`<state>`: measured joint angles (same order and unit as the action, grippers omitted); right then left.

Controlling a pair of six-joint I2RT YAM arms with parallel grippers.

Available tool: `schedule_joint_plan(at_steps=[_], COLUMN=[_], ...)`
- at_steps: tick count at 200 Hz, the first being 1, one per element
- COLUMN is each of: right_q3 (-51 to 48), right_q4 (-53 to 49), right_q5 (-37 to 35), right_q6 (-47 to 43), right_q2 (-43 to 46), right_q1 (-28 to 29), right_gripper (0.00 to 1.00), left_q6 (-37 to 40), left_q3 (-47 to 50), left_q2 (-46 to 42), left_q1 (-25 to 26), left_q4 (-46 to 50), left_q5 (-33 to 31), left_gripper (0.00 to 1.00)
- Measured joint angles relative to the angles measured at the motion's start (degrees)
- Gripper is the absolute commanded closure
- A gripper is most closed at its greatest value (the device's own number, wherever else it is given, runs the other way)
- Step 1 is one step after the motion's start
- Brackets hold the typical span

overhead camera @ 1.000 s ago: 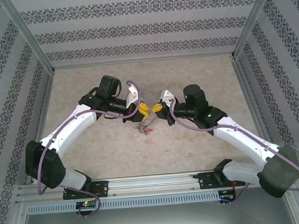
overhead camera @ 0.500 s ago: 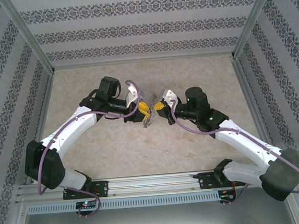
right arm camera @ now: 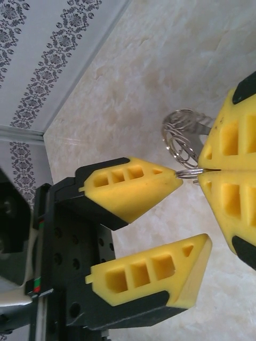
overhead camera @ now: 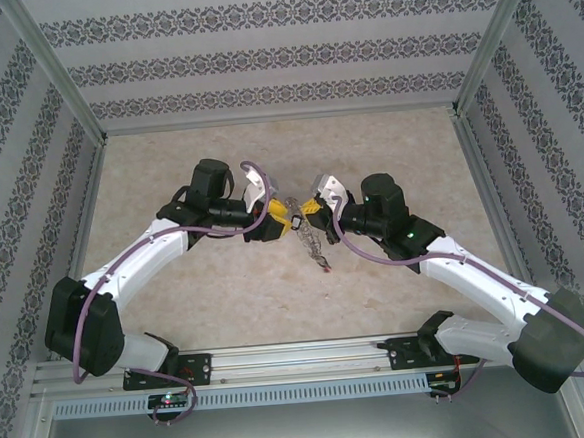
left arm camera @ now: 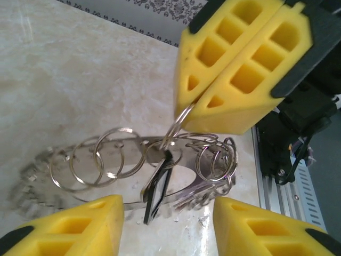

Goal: Put the keys on the keyring

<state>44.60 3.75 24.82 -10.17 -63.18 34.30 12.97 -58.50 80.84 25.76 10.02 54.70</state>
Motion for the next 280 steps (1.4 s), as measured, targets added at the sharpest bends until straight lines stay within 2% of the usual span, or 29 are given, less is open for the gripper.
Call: schedule_joint_plan(at_steps=[45, 105, 178, 248, 280], right_q3=[0.02, 0.83, 2.56, 3.34, 3.37], right_q4=[0.02, -0.02, 0.00, 0.44, 0.44], right_q5=[0.83, 4.55, 6.60, 7.89, 8.28], right_q6=[-0.02, -0.02, -0.02, -0.02, -0.02], right_q2=[-0.37, -2.03, -2.34, -3.48, -3.48], right_q1=[0.00, 0.00, 0.46, 0.48, 0.48], right_gripper=[1.00, 1.00, 1.00, 1.00, 1.00], left_q6=[-1.97, -0.83, -0.17, -0.15, -0.22], left_q3=[2.60, 2.64, 2.93, 3.65, 6.10], left_q2=[0.00, 1.18, 3.08, 2.95, 0.87], left_q1=[0.00, 0.00, 0.04, 0.13, 0.55], left_q4=[-3.78, -4.92, -7.67, -11.06, -12.83], left_q5=[-2.80, -6.99, -4.13, -2.38, -2.05], left_gripper=[0.44, 0.44, 0.45, 0.40, 0.41])
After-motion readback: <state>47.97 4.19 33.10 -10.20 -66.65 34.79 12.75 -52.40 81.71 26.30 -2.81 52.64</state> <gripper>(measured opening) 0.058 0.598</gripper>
